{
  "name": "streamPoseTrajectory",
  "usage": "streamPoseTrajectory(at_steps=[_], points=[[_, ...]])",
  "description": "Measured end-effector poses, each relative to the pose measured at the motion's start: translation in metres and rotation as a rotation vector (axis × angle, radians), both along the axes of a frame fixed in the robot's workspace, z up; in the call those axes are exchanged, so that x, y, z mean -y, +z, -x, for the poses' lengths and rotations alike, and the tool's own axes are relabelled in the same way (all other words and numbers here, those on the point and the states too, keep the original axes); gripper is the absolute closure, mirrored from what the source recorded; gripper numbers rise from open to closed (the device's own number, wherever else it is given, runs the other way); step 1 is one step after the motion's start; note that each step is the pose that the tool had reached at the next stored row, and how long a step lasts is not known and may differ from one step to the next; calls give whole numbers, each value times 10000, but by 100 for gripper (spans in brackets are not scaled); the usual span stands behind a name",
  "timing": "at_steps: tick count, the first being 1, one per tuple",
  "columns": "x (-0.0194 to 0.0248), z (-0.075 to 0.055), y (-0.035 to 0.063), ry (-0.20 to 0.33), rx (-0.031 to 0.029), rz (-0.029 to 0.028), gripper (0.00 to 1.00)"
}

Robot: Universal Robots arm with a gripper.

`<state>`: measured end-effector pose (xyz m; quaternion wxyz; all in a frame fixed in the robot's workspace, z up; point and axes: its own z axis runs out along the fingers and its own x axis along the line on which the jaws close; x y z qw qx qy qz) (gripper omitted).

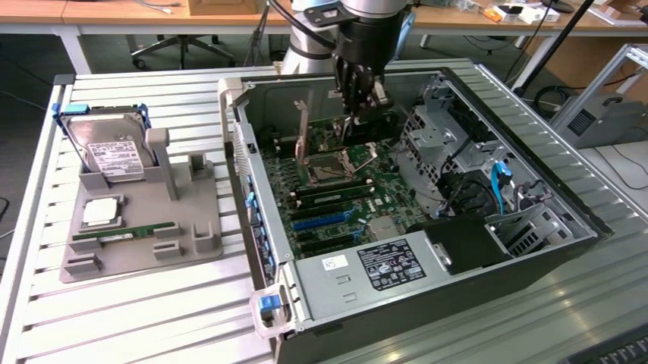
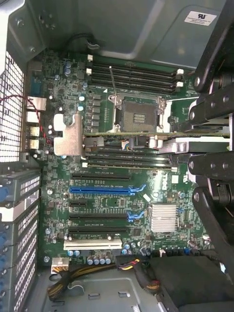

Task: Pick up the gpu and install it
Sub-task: 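Insert the gpu into the slot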

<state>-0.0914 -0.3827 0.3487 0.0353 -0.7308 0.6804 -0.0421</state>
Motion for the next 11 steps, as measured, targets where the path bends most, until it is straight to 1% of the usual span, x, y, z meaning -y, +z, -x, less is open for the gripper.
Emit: streamPoseTrajectory(at_steps=[11], points=[[0,0,-3,629,0,56,73]])
